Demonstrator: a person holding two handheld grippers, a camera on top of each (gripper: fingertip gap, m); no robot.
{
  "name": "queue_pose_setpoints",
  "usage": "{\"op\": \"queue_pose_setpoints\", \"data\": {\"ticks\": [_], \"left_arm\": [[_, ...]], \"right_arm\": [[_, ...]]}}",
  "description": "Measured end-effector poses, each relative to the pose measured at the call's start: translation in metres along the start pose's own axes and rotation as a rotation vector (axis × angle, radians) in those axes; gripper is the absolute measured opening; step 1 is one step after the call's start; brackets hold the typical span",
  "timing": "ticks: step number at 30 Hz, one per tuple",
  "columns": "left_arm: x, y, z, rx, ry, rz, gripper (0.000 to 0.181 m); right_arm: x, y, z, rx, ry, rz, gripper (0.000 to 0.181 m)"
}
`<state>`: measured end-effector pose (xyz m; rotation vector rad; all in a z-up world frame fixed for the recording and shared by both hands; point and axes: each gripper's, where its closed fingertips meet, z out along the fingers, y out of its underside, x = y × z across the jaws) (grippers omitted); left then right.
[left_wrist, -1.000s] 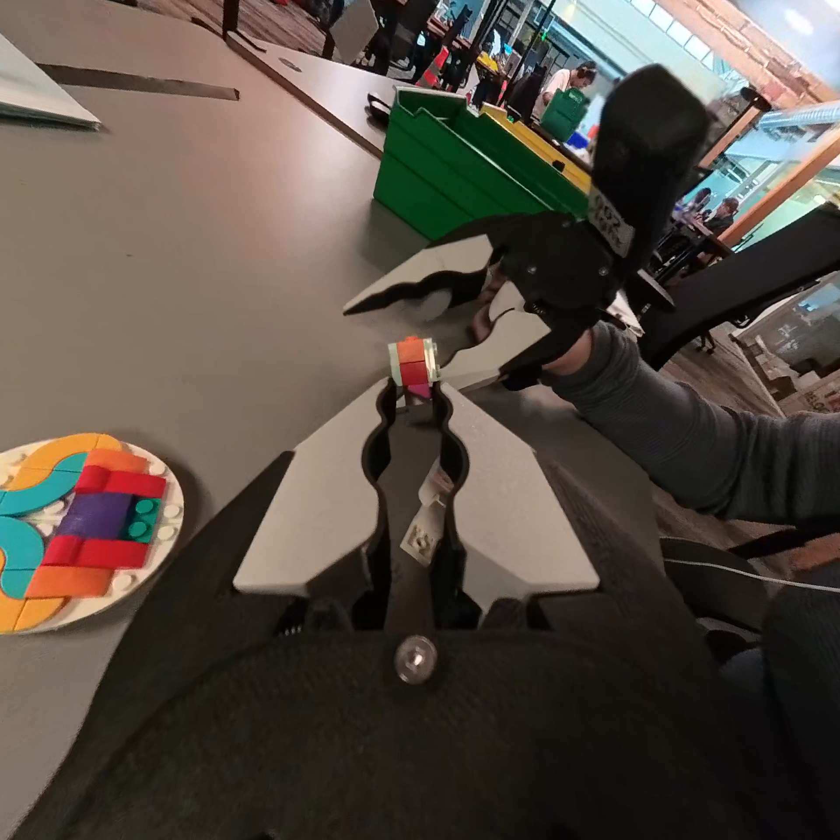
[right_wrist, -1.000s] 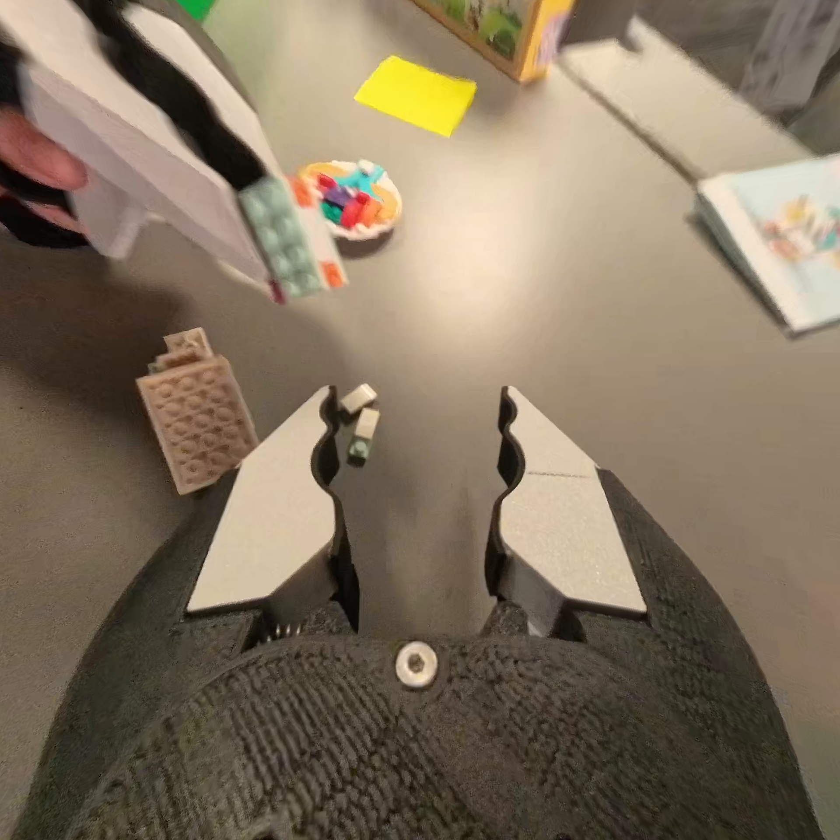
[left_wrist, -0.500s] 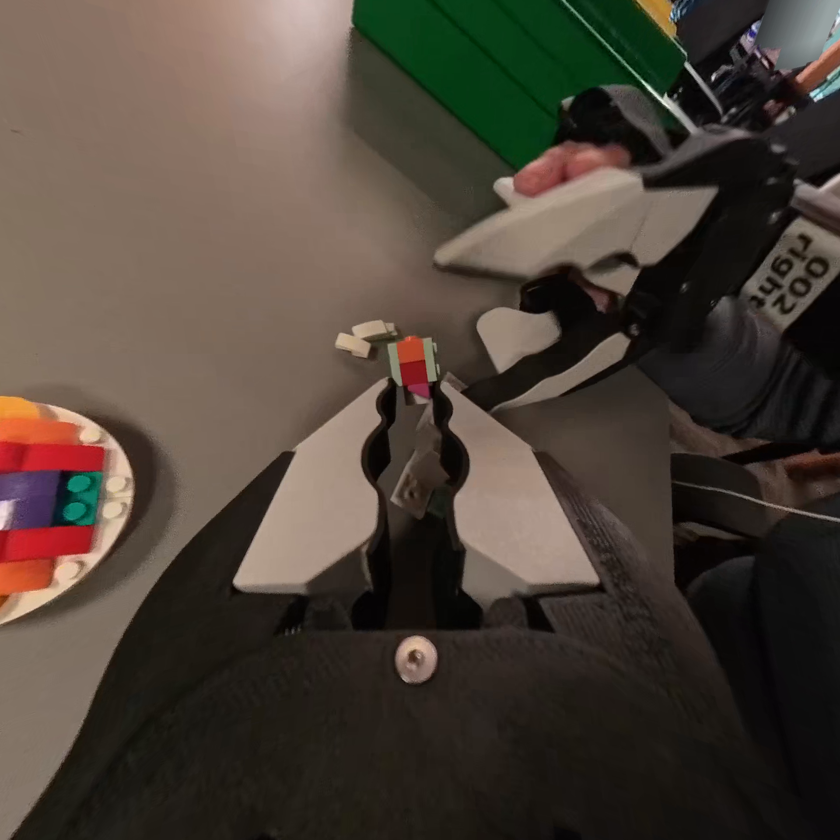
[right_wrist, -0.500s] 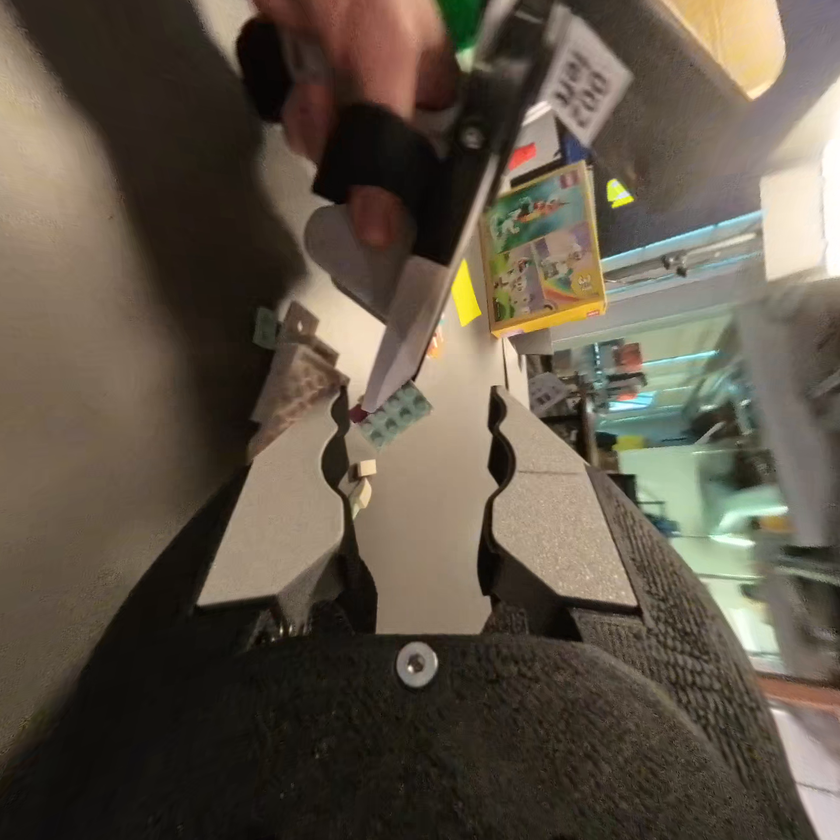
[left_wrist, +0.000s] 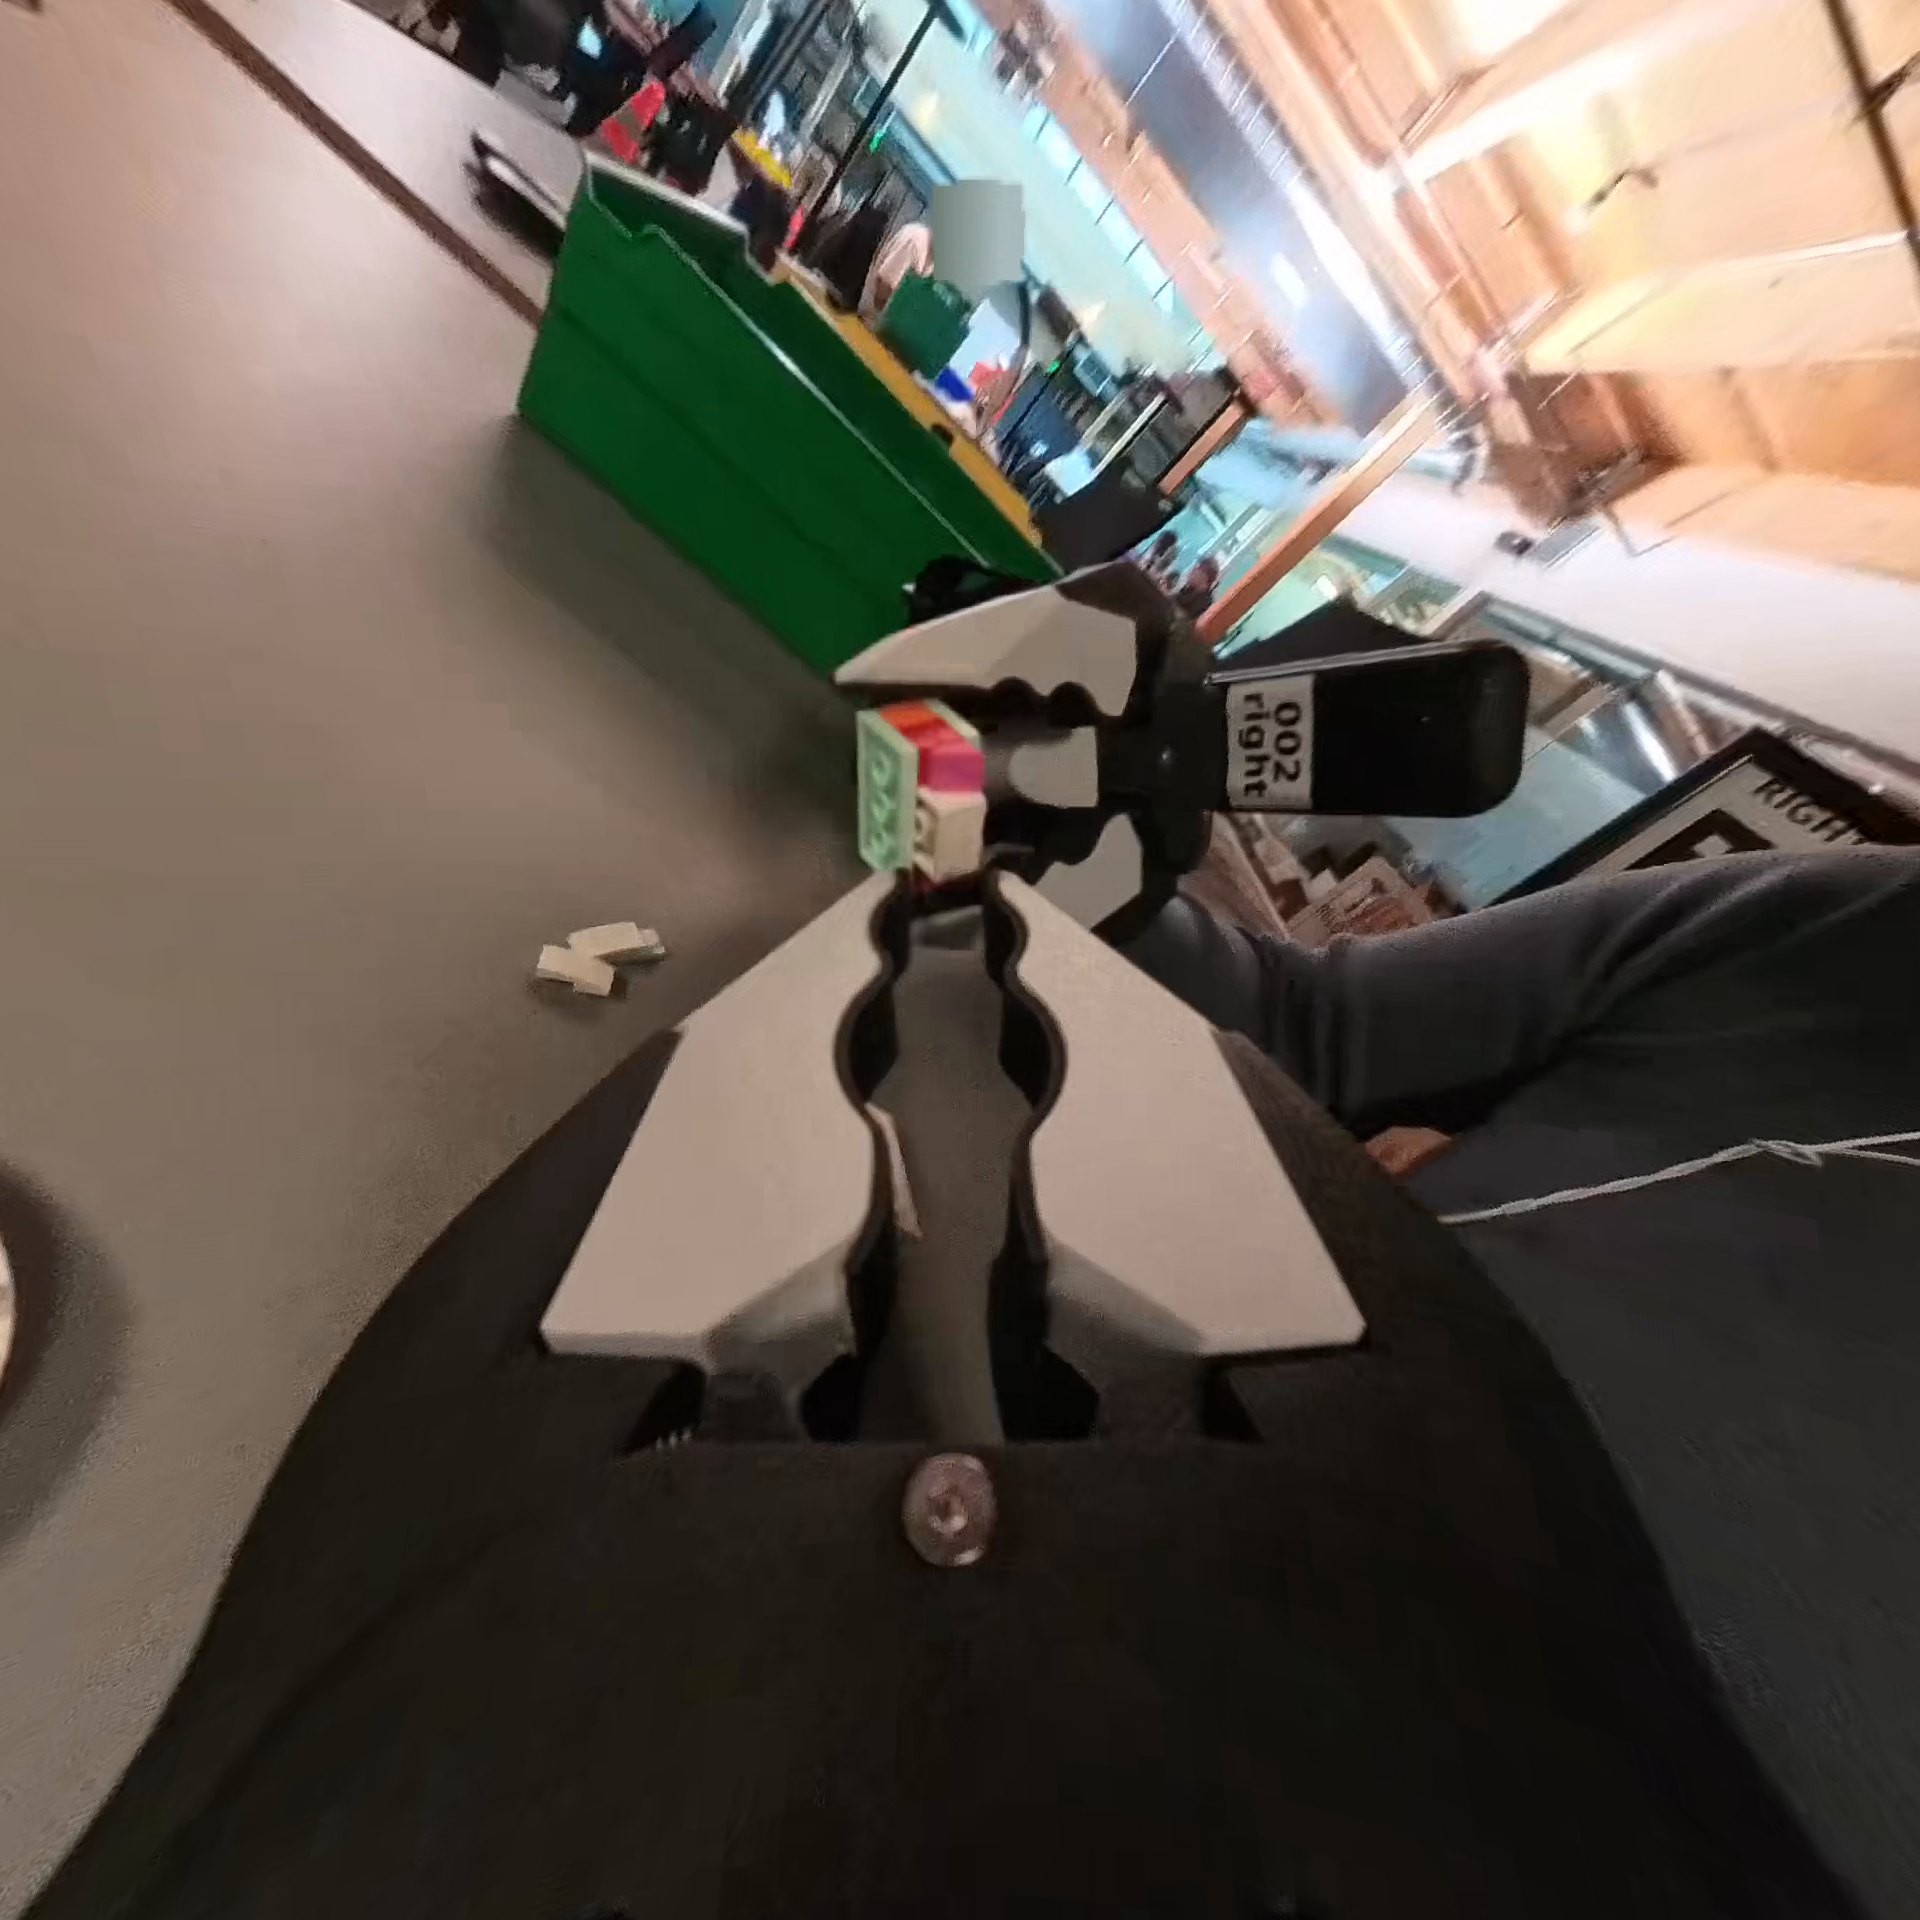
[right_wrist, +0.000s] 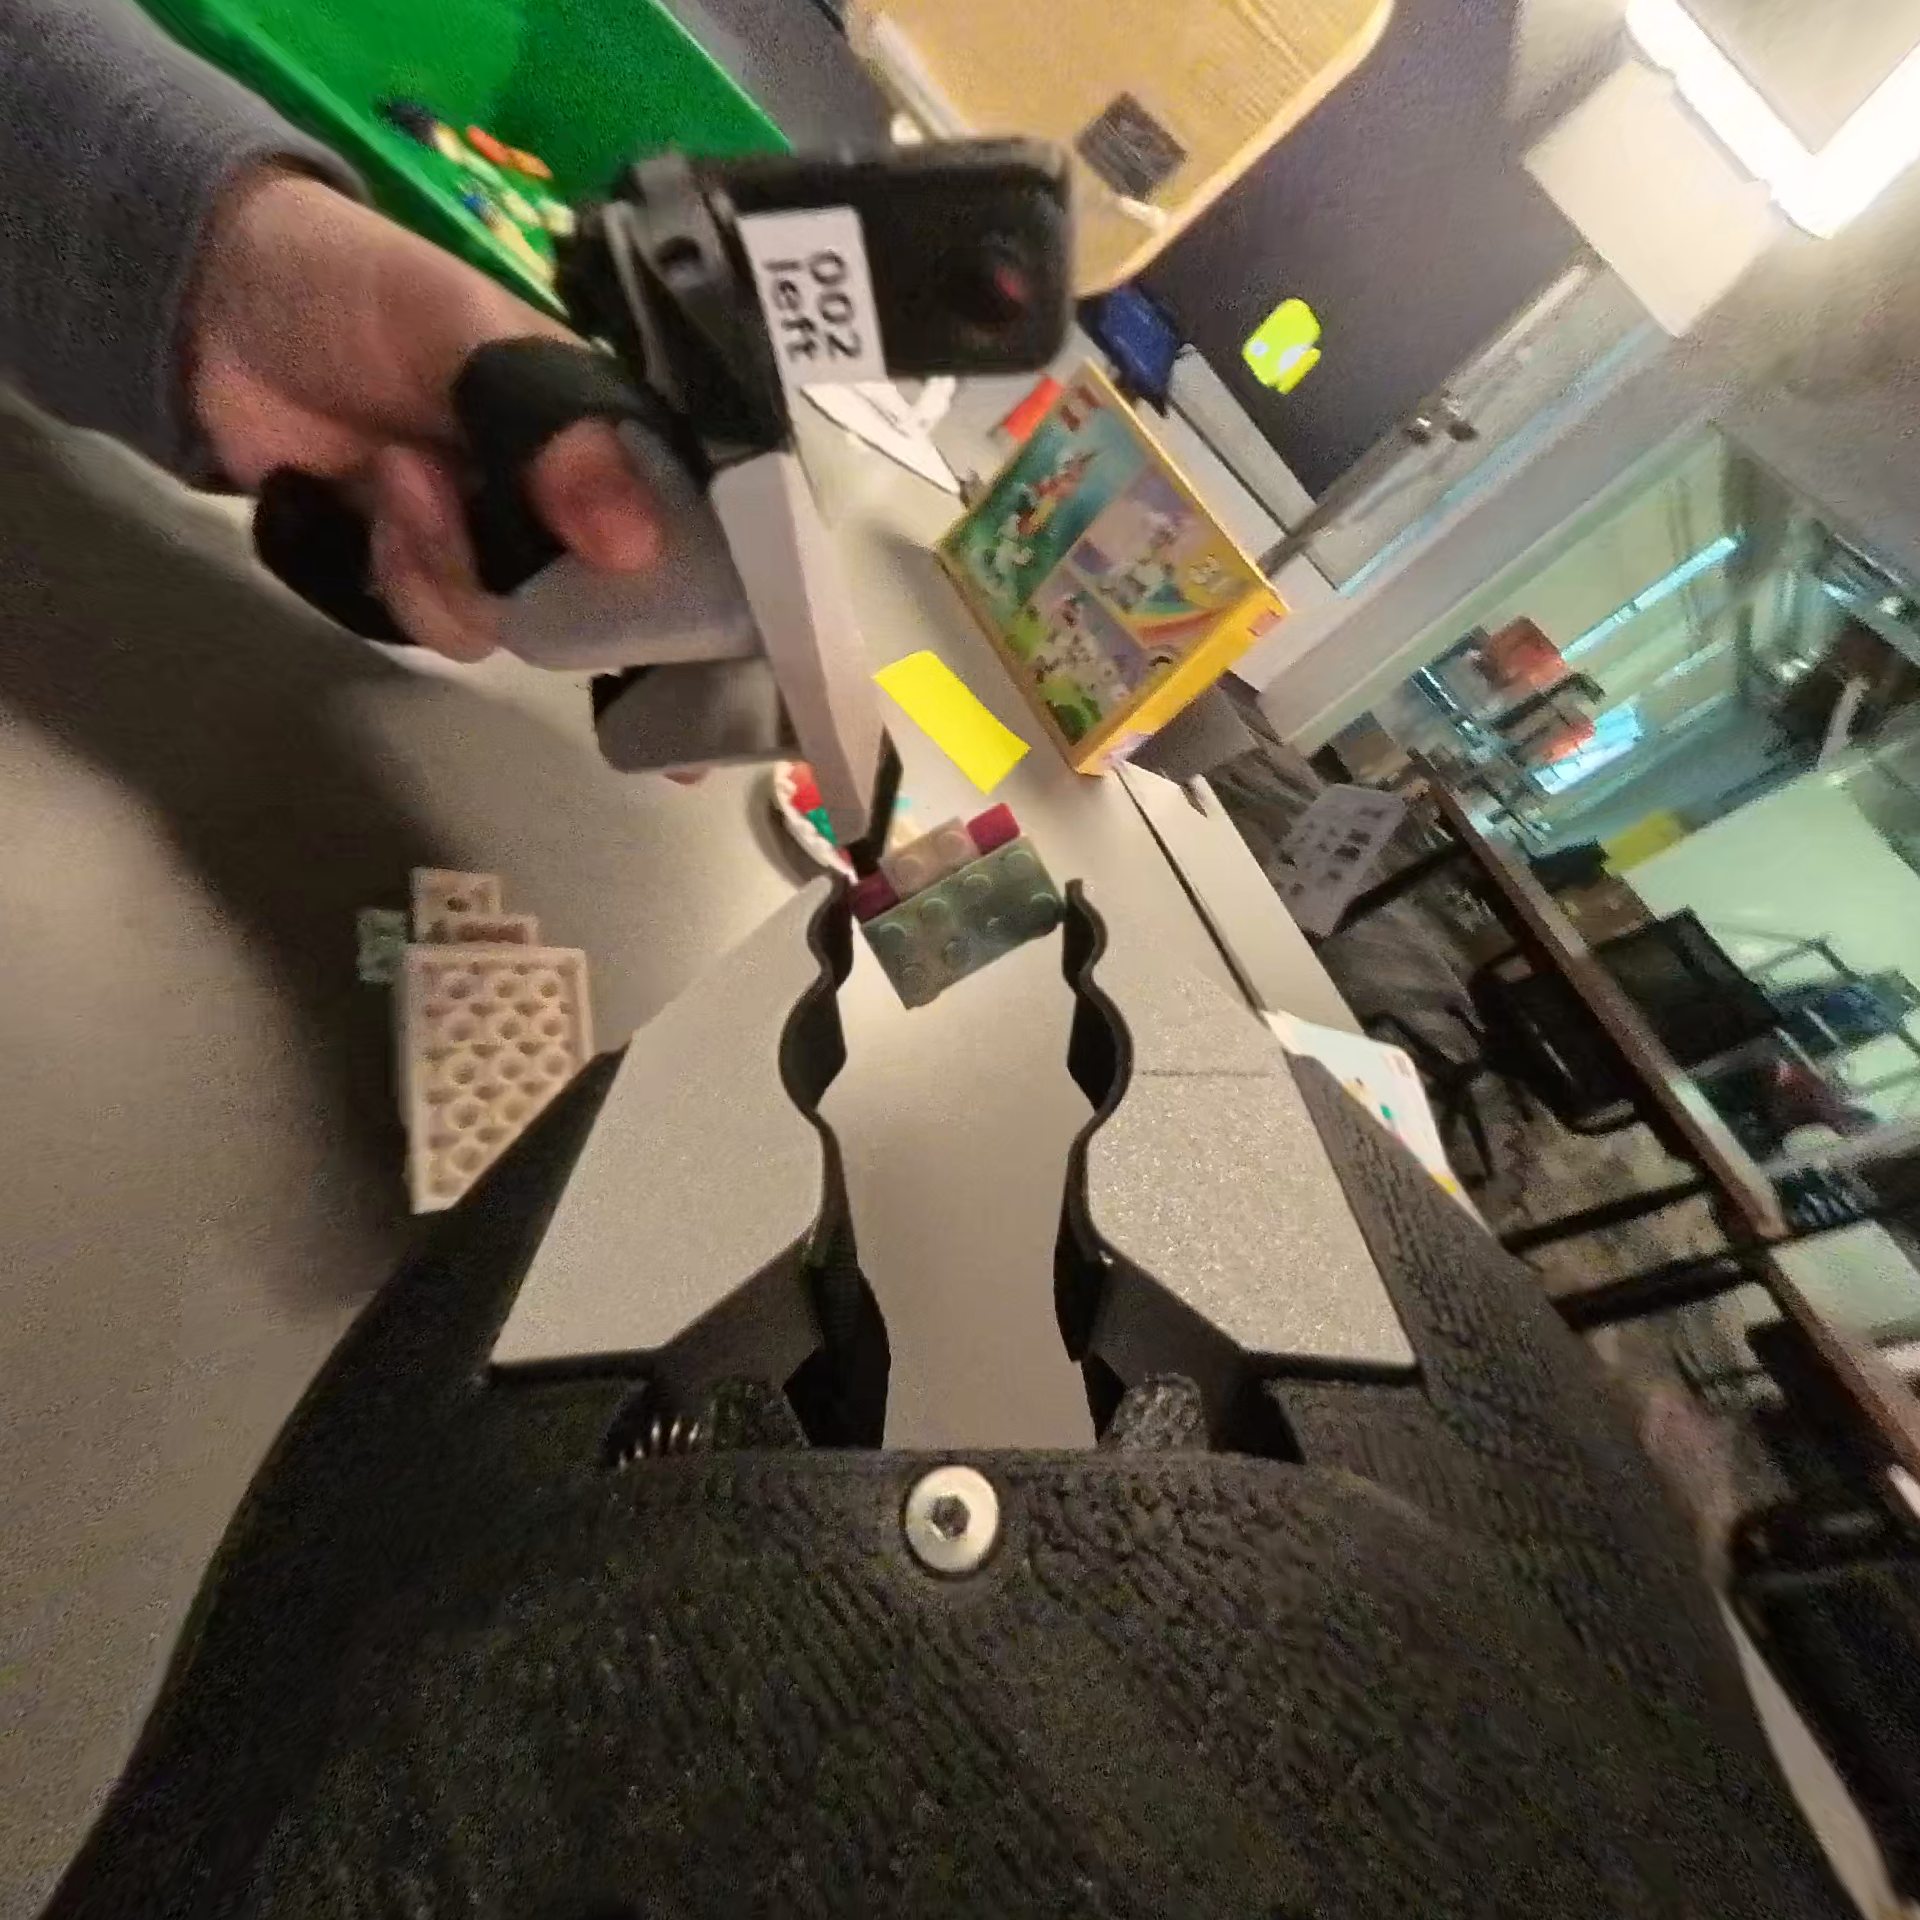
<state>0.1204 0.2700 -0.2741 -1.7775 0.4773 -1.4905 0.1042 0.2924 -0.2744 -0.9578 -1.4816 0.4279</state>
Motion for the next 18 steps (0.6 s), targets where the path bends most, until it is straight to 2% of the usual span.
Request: {"op": "queue_pose_setpoints", "data": {"ticks": [1,2,4,5,8,14,18], "left_arm": [[-0.002,-0.002,0.000,0.021,-0.010,0.013,0.006],[-0.006,-0.004,0.000,0.039,-0.042,0.040,0.009],[-0.006,-0.007,0.004,0.056,-0.086,0.113,0.026],[-0.007,-0.008,0.006,0.067,-0.124,0.151,0.029],[-0.014,-0.010,0.006,0.082,-0.218,0.217,0.017],[-0.015,-0.007,0.004,0.066,-0.125,0.065,0.018],[-0.012,-0.007,0.002,0.062,-0.086,0.051,0.016]], "right_arm": [[0.004,0.003,0.000,-0.020,0.031,-0.010,0.038],[0.006,0.005,0.001,-0.037,0.054,-0.028,0.038],[0.003,0.005,0.005,-0.053,0.069,-0.055,0.039],[0.002,0.006,0.006,-0.060,0.071,-0.063,0.039],[0.000,0.005,0.009,-0.064,0.080,-0.076,0.039],[-0.003,0.006,0.010,-0.060,0.068,-0.061,0.039],[-0.003,0.002,0.009,-0.030,0.061,-0.034,0.039]]}}
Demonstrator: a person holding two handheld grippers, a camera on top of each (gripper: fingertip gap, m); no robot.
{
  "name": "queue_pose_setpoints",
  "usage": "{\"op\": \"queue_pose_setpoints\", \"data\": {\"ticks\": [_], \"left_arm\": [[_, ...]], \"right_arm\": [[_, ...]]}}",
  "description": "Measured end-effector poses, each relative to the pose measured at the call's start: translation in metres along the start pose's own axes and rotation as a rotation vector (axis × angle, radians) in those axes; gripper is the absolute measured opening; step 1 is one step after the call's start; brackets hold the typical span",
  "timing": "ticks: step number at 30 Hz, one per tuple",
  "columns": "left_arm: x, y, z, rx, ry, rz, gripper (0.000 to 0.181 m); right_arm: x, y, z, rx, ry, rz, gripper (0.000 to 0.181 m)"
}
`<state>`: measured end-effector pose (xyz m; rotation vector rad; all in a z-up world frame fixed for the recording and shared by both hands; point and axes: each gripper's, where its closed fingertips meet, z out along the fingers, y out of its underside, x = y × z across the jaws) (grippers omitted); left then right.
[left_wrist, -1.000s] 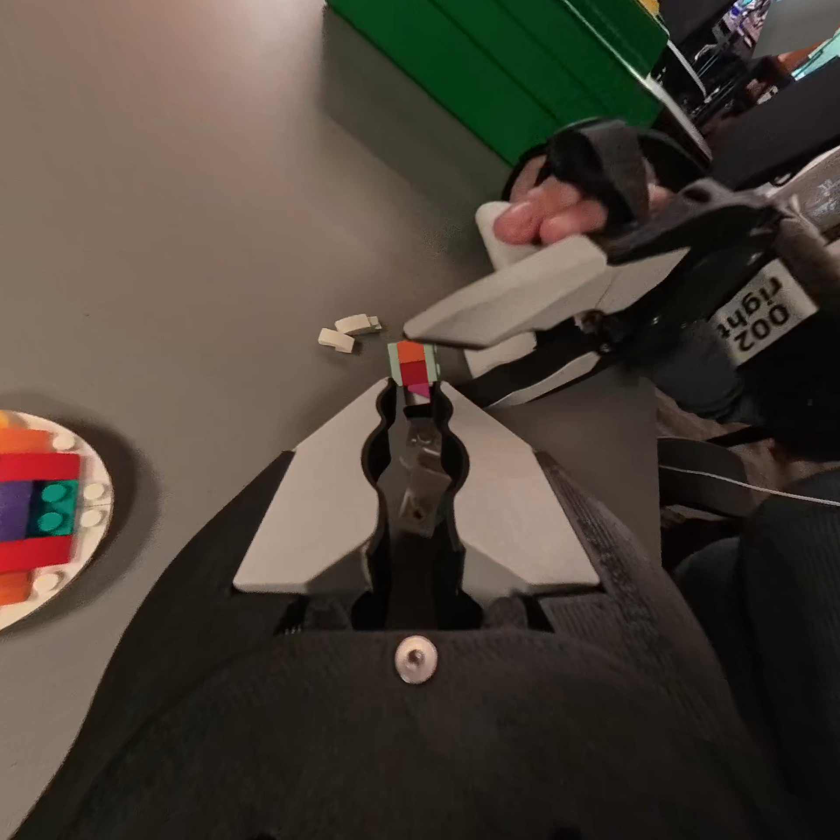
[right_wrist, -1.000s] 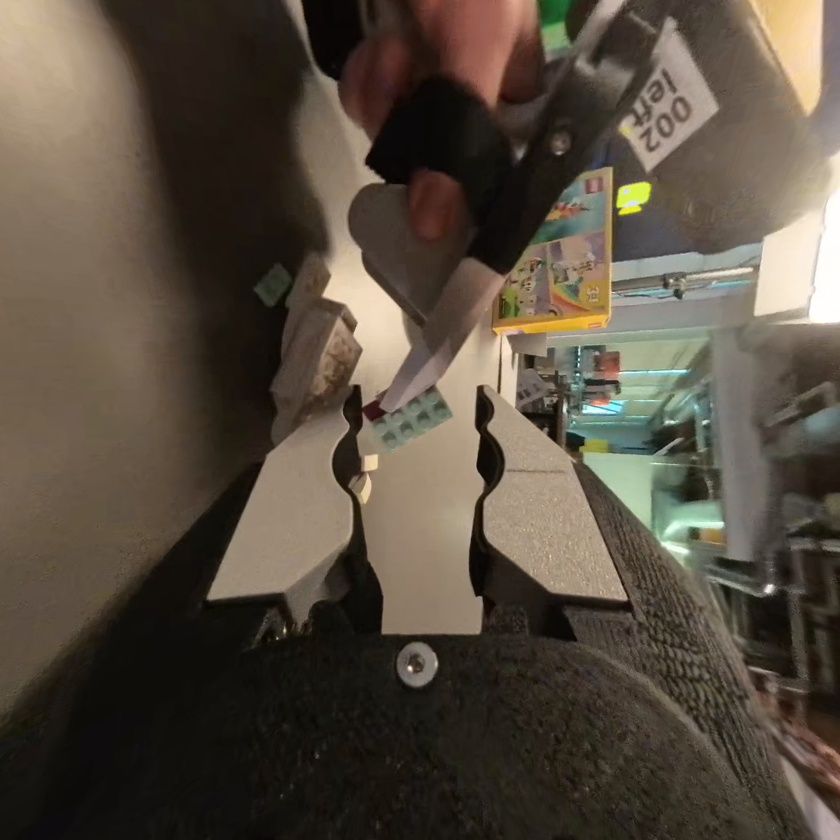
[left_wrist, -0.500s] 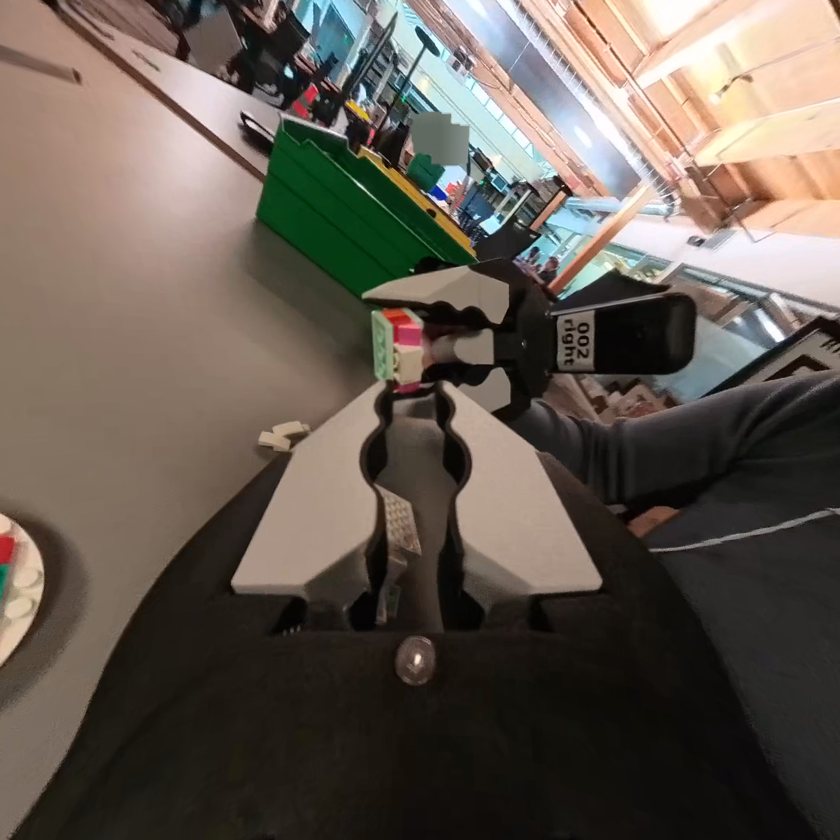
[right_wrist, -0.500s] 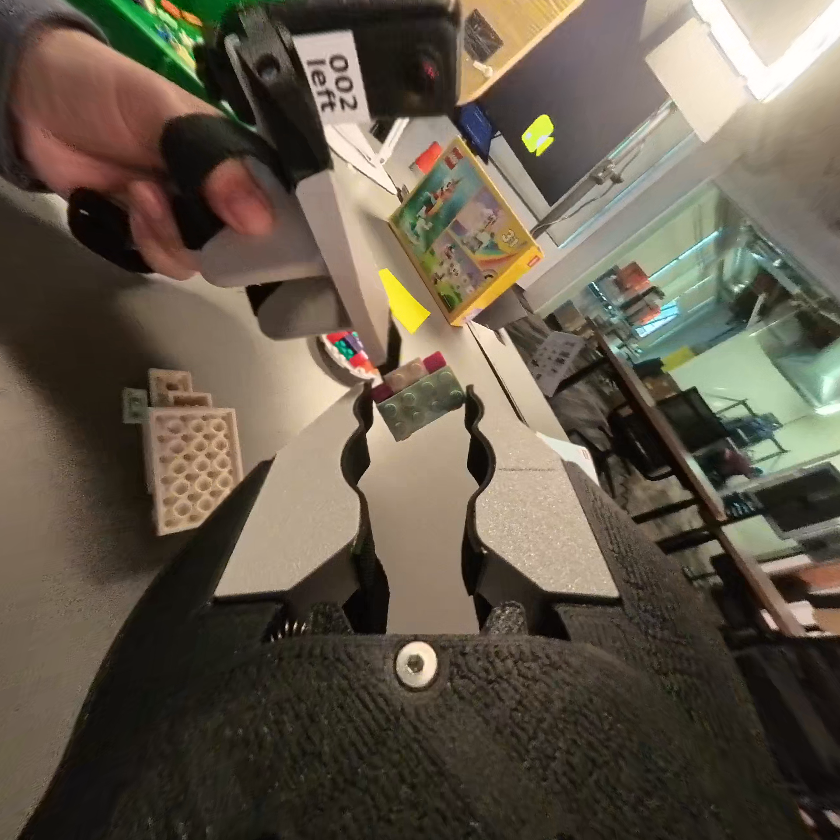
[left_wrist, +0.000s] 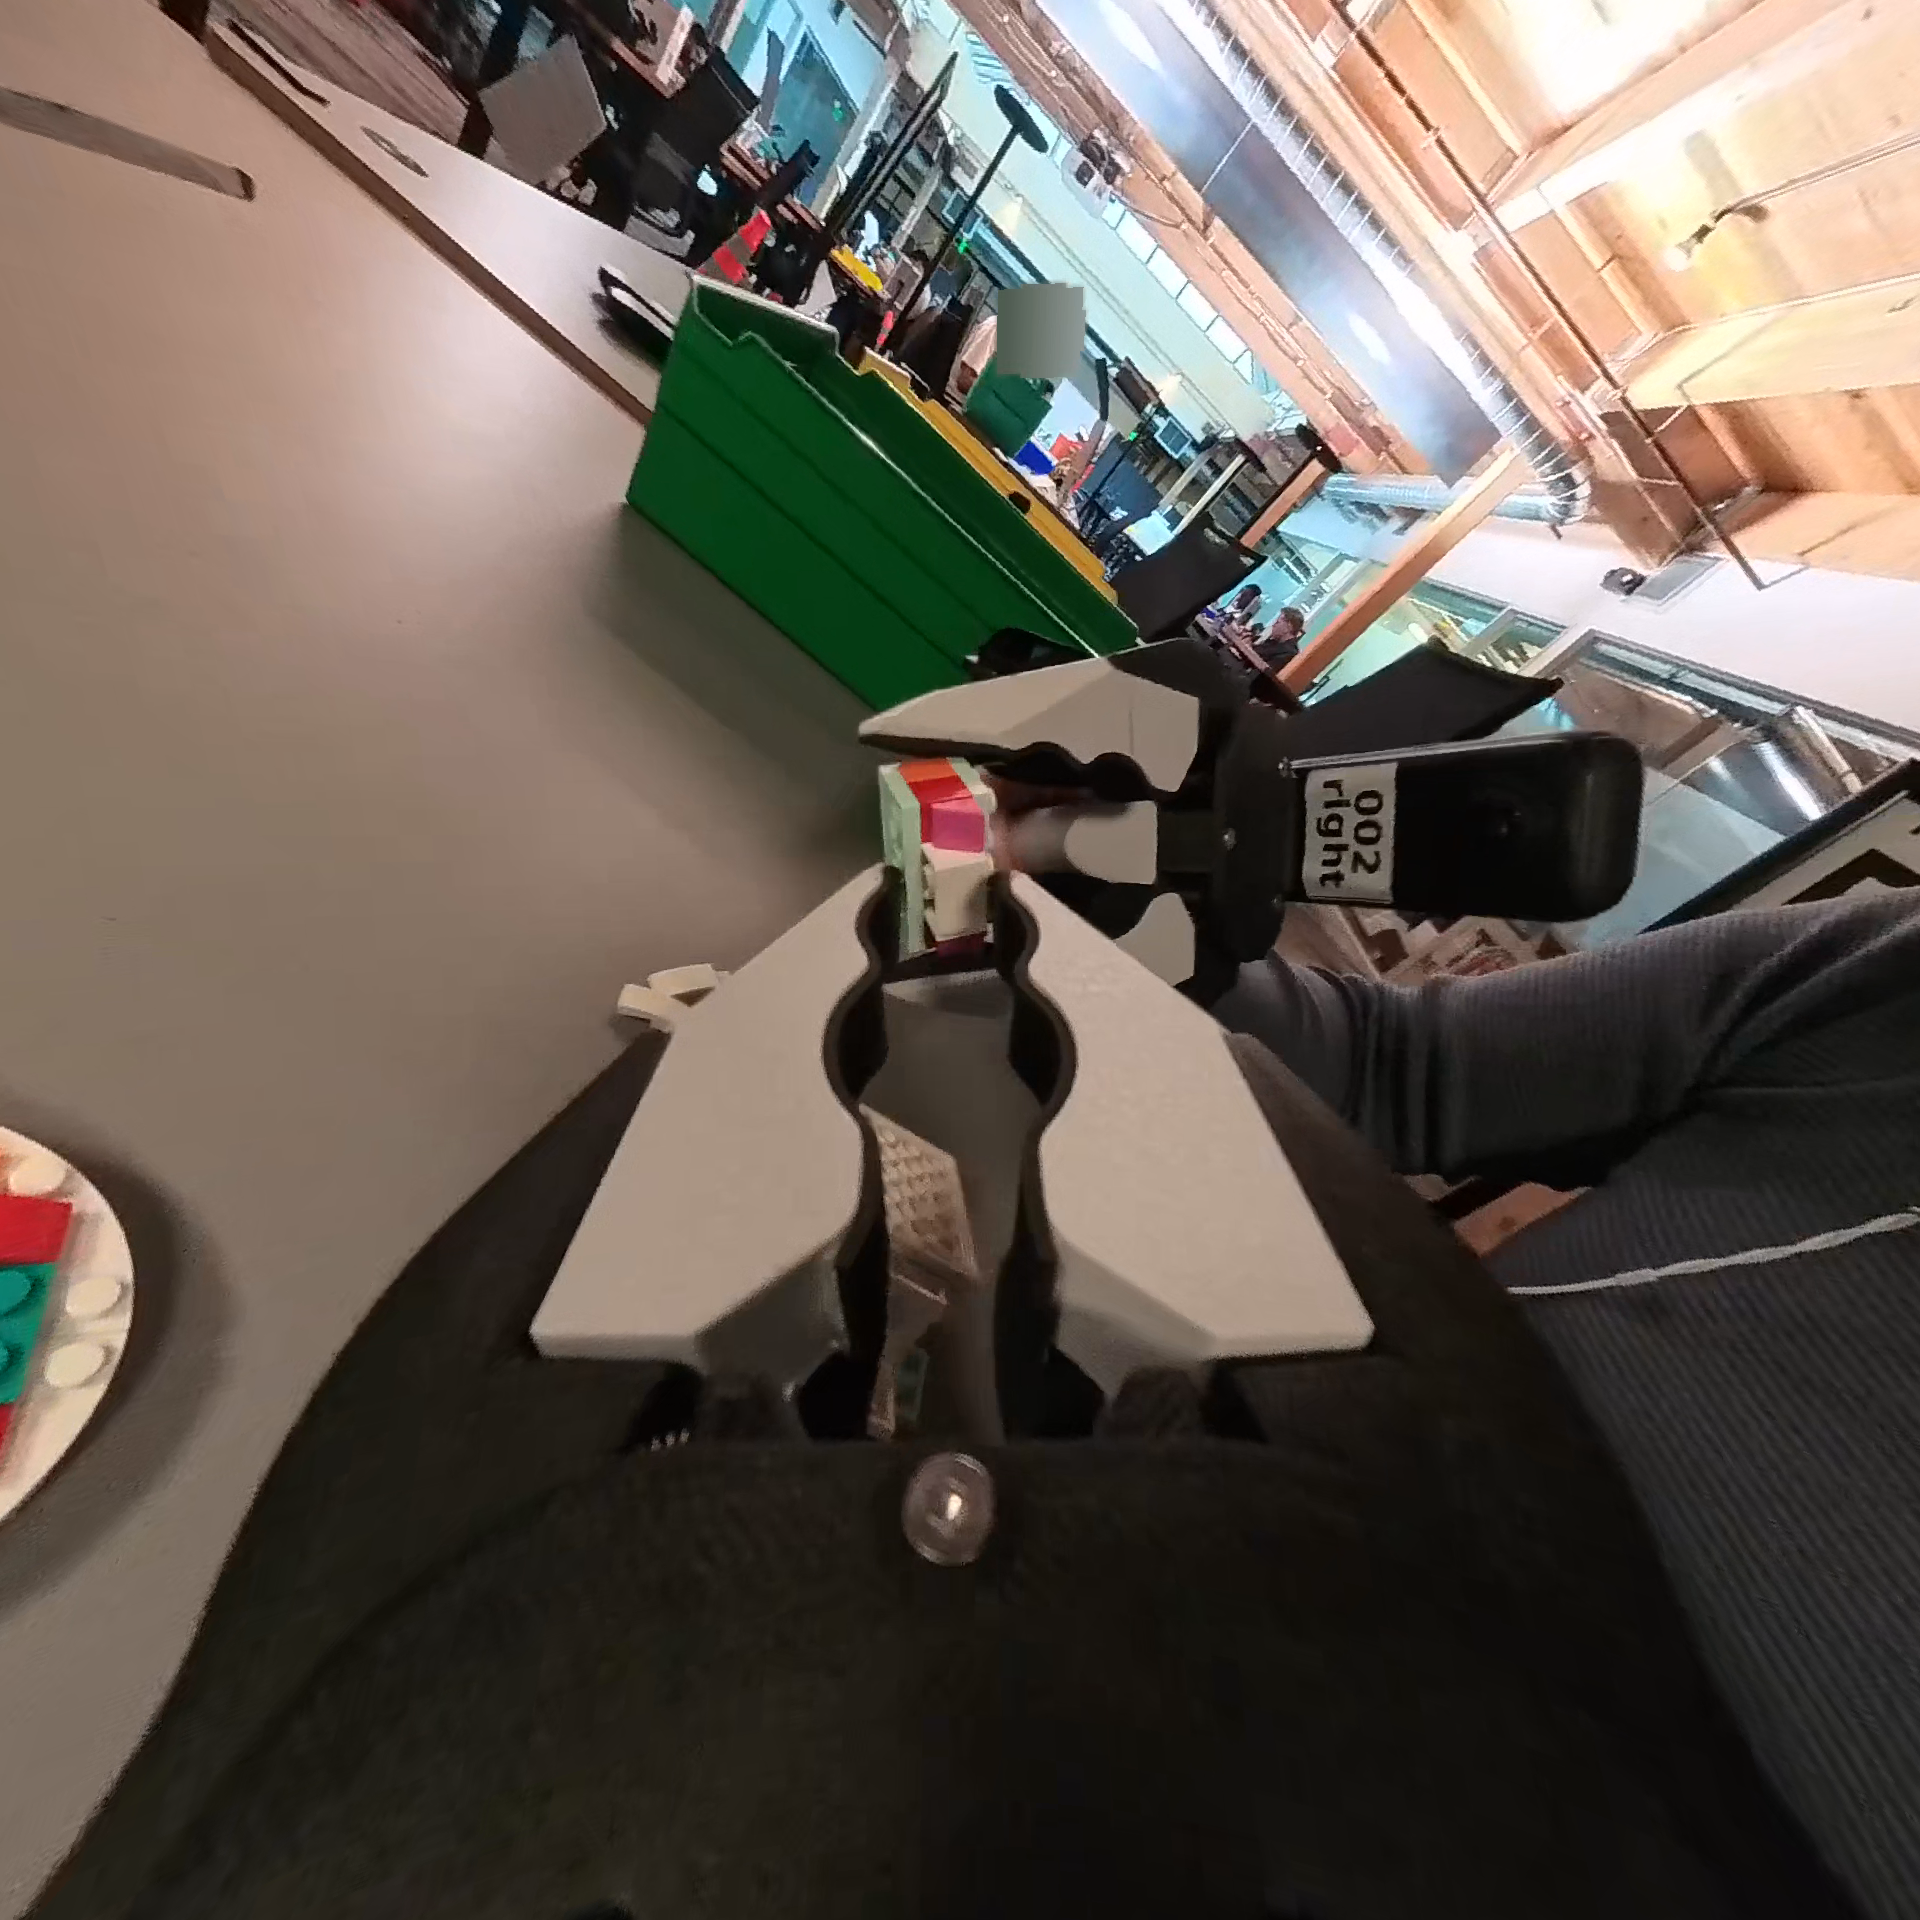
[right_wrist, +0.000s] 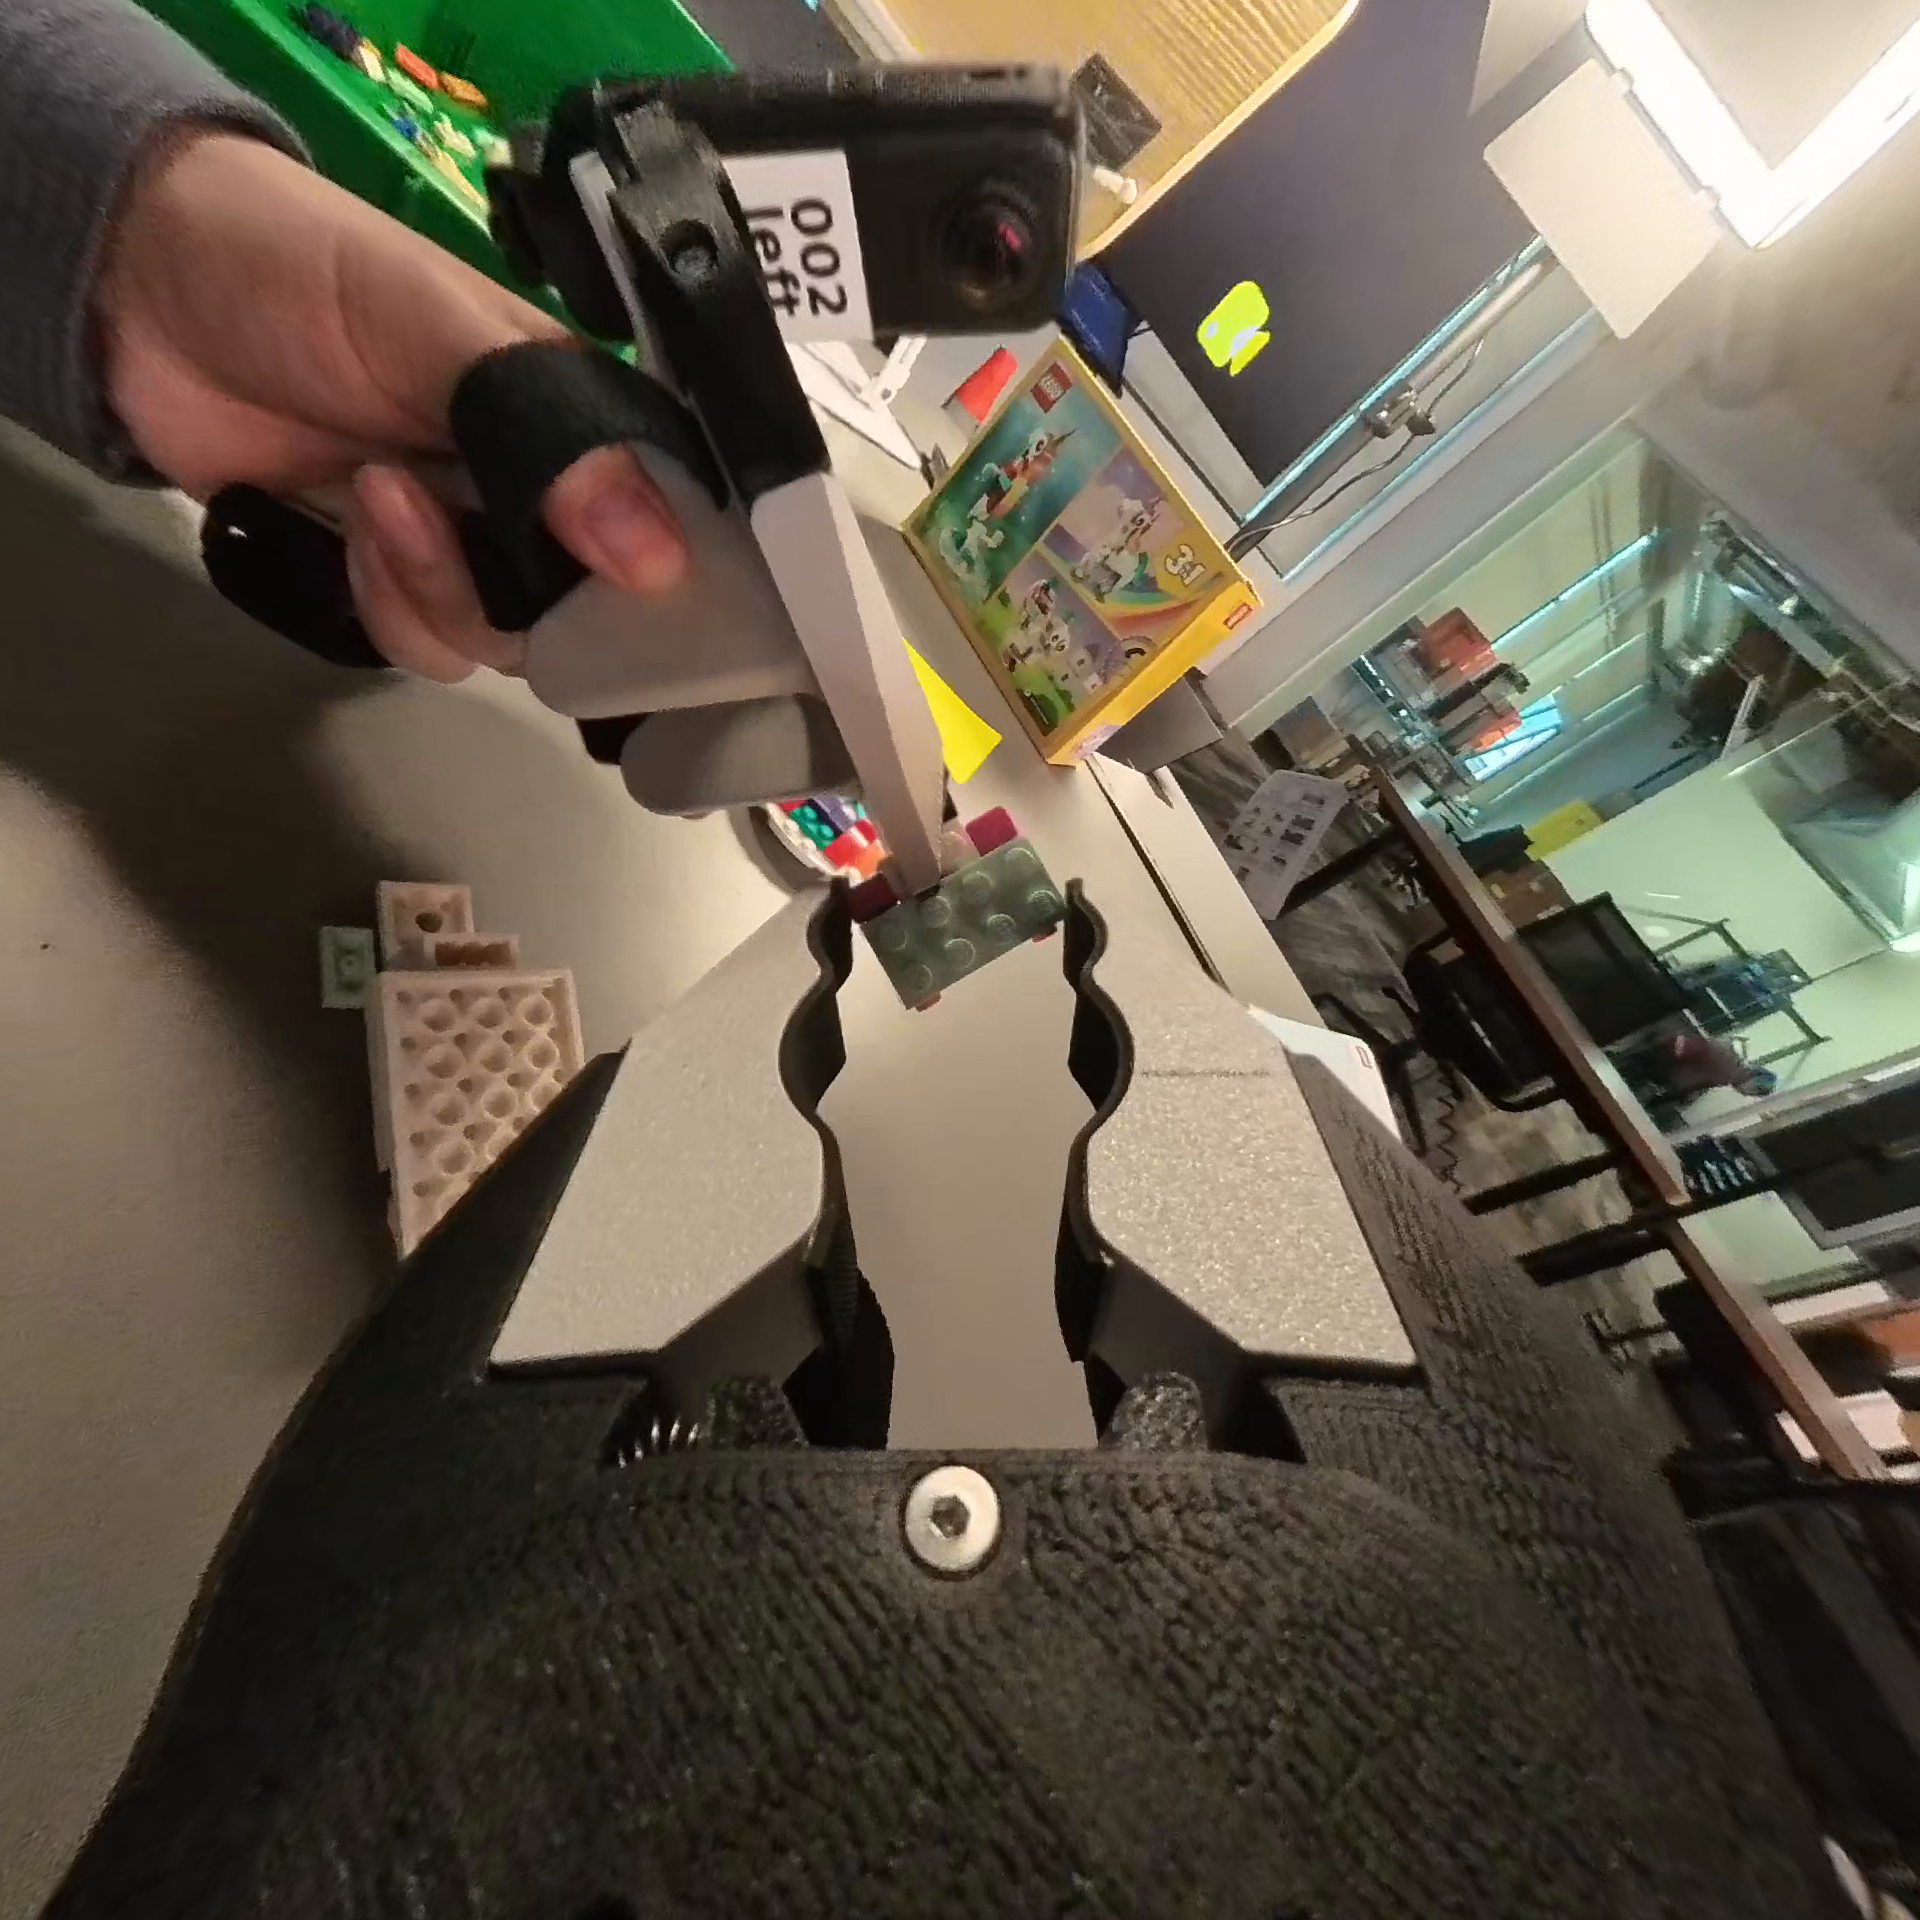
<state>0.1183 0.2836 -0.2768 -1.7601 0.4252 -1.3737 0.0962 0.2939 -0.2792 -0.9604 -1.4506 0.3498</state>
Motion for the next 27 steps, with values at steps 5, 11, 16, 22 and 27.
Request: {"op": "queue_pose_setpoints", "data": {"ticks": [5,11,16,22,27], "left_arm": [[-0.012,0.009,0.002,-0.079,-0.139,0.062,0.015],[-0.021,0.019,0.000,-0.151,-0.196,0.036,0.014],[-0.020,0.018,-0.004,-0.150,-0.171,-0.004,0.014],[-0.027,0.025,-0.001,-0.186,-0.243,0.072,0.014],[-0.033,0.039,0.002,-0.301,-0.334,0.268,0.014]], "right_arm": [[-0.007,0.005,-0.002,-0.034,0.014,-0.241,0.040],[-0.018,0.016,0.001,-0.122,-0.026,-0.378,0.034],[-0.015,0.022,-0.001,-0.157,-0.049,-0.350,0.033],[-0.022,0.034,-0.001,-0.243,-0.135,-0.283,0.031],[-0.034,0.044,-0.005,-0.231,-0.299,-0.058,0.031]]}}
